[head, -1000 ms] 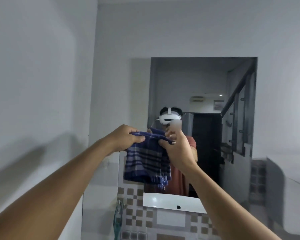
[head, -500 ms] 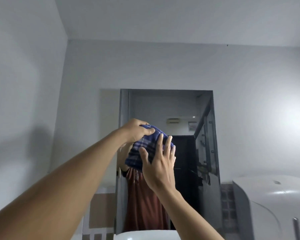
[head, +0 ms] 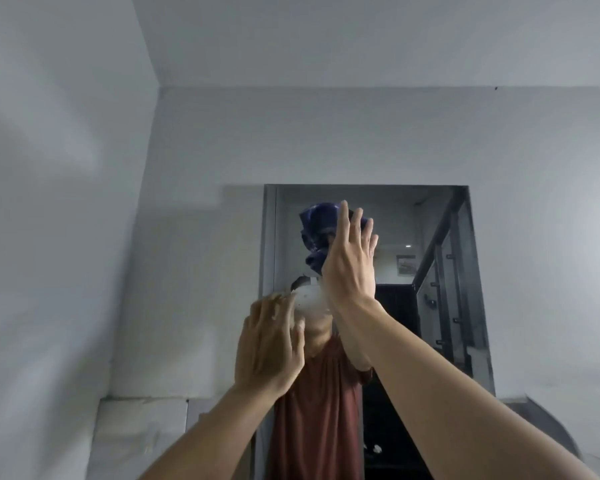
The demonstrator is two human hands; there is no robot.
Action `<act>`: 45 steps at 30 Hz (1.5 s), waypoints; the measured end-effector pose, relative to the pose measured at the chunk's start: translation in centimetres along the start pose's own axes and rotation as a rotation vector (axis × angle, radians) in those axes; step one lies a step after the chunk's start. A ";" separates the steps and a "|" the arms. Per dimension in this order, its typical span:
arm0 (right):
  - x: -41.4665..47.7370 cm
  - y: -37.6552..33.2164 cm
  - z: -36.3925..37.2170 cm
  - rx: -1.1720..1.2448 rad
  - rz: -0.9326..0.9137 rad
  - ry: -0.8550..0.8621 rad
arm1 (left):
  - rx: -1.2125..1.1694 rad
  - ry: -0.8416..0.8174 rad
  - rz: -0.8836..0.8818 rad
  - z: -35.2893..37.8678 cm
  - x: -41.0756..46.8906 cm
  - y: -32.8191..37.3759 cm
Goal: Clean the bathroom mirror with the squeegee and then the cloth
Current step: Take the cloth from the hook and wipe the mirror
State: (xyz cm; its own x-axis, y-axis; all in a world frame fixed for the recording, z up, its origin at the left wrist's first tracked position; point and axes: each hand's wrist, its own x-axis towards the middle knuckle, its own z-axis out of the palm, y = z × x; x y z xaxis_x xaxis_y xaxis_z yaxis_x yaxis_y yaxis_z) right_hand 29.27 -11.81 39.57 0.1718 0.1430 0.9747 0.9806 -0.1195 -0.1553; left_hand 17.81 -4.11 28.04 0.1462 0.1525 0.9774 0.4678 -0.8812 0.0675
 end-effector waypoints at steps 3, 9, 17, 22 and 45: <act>2.2 -1.4 0.8 -0.143 -0.095 -0.036 | 0.129 -0.102 0.126 1.9 -1.4 -0.8; 3.5 -2.8 2.5 -0.363 -0.301 -0.083 | 0.208 -0.159 0.168 2.9 -1.9 -1.0; 2.8 -2.5 4.0 -0.361 -0.578 -0.115 | 0.219 -0.168 0.168 3.2 -2.0 -1.2; 3.6 -3.0 3.9 -0.435 -0.649 -0.129 | 0.229 -0.170 0.175 3.3 -2.1 -1.3; 7.6 2.0 0.1 -0.341 -0.428 -0.071 | 0.241 -0.150 0.184 3.4 -2.2 -1.2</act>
State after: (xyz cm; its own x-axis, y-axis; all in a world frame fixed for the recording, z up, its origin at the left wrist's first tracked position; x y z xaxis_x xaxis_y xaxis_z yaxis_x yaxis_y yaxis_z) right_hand 32.57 -10.86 46.64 -0.2177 0.3130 0.9245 0.8803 -0.3462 0.3245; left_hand 19.87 -1.89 25.19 0.3661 0.0804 0.9271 0.6116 -0.7716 -0.1746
